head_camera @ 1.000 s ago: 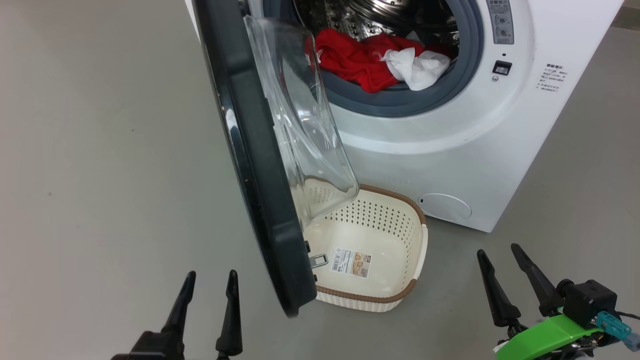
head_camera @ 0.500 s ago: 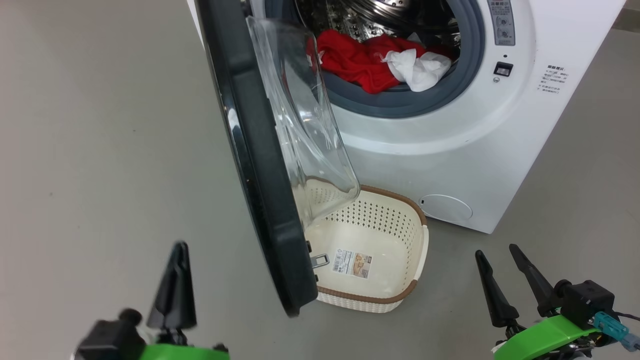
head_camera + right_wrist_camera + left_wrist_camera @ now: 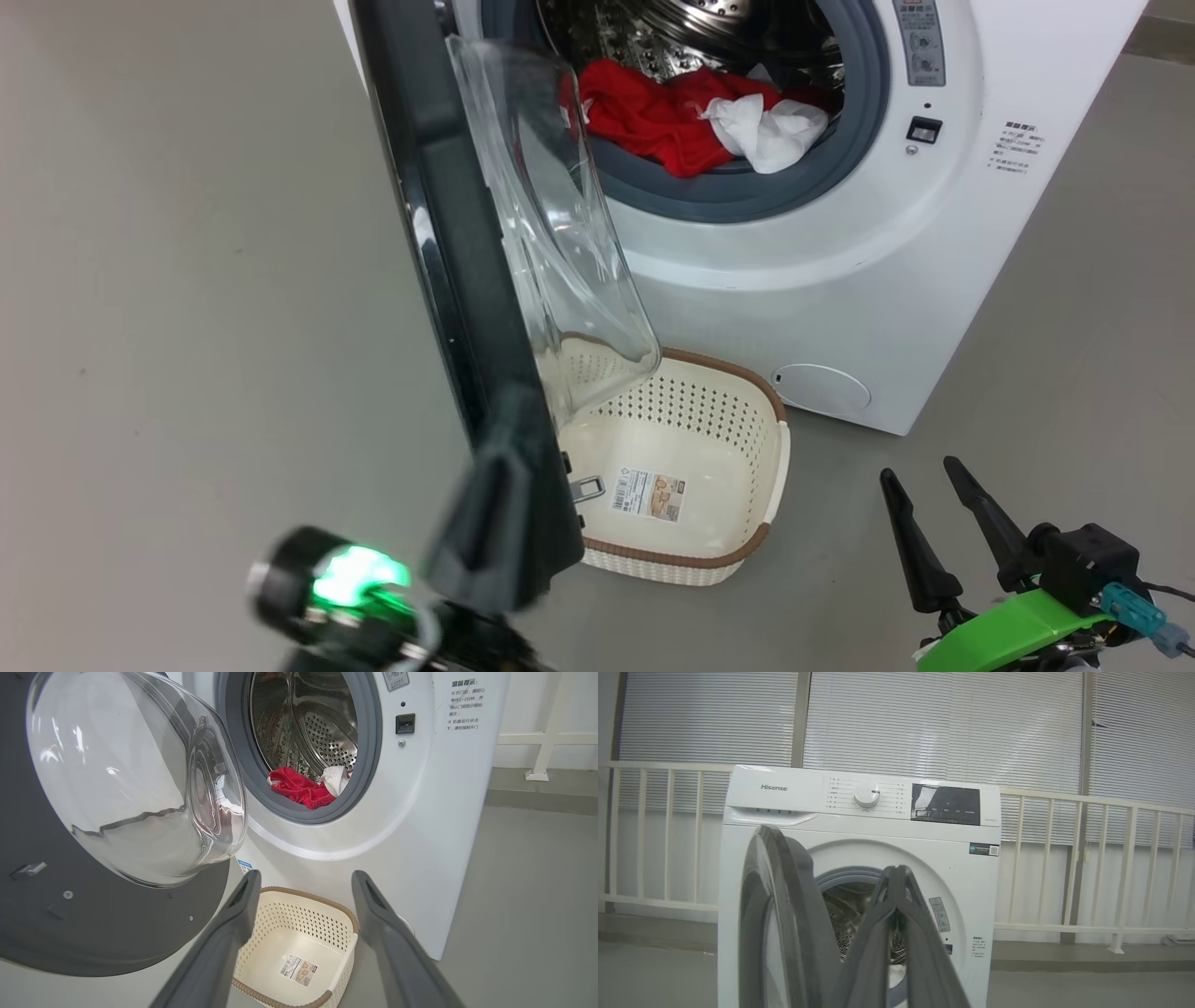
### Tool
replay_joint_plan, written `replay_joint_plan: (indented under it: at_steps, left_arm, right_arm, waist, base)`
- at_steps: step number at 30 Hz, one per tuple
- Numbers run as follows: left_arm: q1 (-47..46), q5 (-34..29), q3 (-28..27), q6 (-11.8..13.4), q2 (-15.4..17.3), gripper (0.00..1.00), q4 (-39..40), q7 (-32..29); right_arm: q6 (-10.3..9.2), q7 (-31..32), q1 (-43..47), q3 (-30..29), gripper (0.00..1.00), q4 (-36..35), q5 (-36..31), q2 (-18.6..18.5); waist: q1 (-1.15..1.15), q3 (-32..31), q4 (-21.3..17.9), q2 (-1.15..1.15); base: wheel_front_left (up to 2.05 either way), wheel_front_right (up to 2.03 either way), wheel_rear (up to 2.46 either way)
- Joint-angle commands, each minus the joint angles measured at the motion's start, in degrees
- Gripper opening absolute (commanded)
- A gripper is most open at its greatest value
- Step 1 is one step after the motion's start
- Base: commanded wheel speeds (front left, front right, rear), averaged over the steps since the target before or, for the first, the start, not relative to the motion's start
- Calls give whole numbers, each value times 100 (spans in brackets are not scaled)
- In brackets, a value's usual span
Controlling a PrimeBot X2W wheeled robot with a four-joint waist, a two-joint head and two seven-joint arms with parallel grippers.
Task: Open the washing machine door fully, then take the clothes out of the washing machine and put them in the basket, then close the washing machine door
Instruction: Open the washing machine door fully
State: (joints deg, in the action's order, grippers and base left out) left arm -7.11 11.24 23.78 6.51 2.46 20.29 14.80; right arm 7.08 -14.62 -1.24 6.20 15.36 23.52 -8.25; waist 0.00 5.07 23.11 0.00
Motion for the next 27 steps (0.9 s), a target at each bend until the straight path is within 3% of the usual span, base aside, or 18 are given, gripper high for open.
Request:
replay_joint_plan:
  at_steps: [1,8,12,27]
  left_arm:
    - [-68,42,16,-29,42,0,37,20]
    - [94,615,726,-254,42,0,-997,20]
    - [81,828,647,-260,42,0,-1721,20]
    - [-198,1439,104,-198,42,0,-2794,20]
  right_arm:
    - [41,-38,-141,130,100,-144,-80,-38]
    - [41,-38,-143,155,100,-153,-141,-17]
    - [41,-38,-134,171,100,-149,-155,-8]
    - [41,-38,-121,240,100,-139,-155,6]
  waist:
    - [0,-3,-11,0]
    - [0,7,-72,0]
    - [0,0,-107,0]
    - [0,15,-91,0]
  base:
    - [0,0,0]
    - [0,0,0]
    - [0,0,0]
    - [0,0,0]
